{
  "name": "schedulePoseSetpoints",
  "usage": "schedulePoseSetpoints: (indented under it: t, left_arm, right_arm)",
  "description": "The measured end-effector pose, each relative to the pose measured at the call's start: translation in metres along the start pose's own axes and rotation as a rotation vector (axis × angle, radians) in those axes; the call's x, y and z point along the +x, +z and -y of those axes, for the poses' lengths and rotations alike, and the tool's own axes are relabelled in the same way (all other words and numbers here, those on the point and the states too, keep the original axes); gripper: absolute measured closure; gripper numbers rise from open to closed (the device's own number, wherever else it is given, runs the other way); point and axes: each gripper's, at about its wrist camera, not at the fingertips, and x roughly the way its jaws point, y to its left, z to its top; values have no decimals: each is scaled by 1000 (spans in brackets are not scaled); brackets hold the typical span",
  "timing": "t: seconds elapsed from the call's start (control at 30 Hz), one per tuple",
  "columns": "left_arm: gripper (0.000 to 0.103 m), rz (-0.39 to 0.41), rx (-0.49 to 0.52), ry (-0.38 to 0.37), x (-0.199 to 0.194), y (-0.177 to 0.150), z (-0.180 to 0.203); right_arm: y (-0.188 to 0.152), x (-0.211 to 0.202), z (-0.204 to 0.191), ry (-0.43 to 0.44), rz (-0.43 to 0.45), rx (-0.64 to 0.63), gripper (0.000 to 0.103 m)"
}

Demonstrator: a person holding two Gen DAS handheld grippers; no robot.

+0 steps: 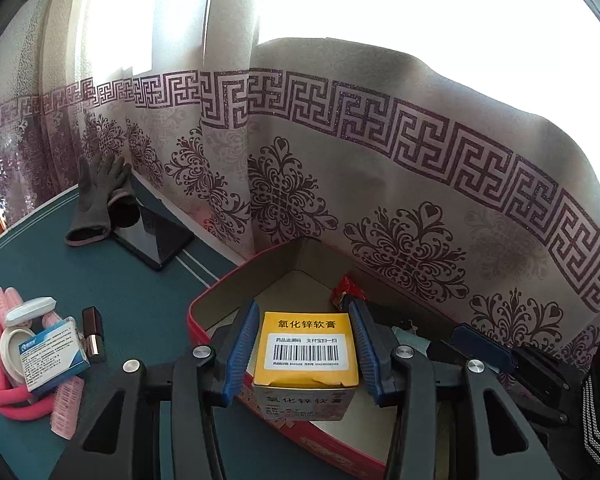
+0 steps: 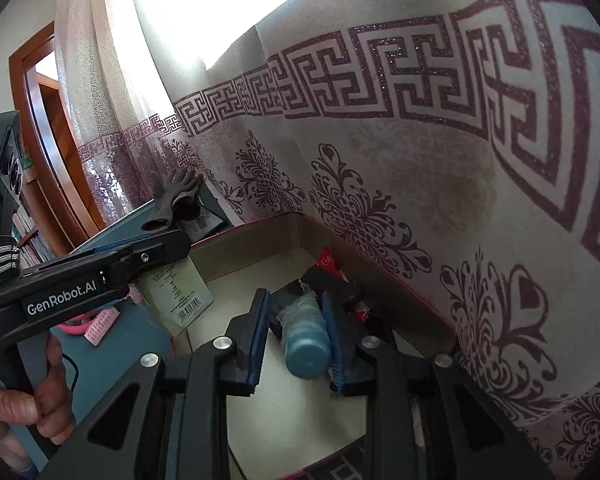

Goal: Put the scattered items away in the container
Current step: 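Release the blue tube into the tin while the left tool drops the ointment box, then move both open tools back from the tin to the item pile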

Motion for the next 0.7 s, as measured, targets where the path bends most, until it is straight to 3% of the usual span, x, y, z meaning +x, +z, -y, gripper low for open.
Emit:
schedulePoseSetpoints:
  t: [0.07, 0.13, 0.5, 0.57, 0.7]
  left_arm:
    - [16, 11, -25, 0, -1, -3, -5]
    - [14, 28, -45, 11, -4, -5, -11]
    - [13, -1, -105, 130, -7, -19, -43]
    - [1, -6, -116, 161, -8, -23, -48]
    - [1, -4, -132, 216, -14, -32, -61]
  right_arm:
    - [-1, 0, 1, 0, 6, 9, 46]
    - [-2, 0, -1, -7, 14, 3, 40]
    - [-4, 4, -6, -8, 0, 9, 33]
    - [-4, 5, -9, -6, -2, 4, 32]
    - [-5, 5, -18, 7, -2, -13, 27]
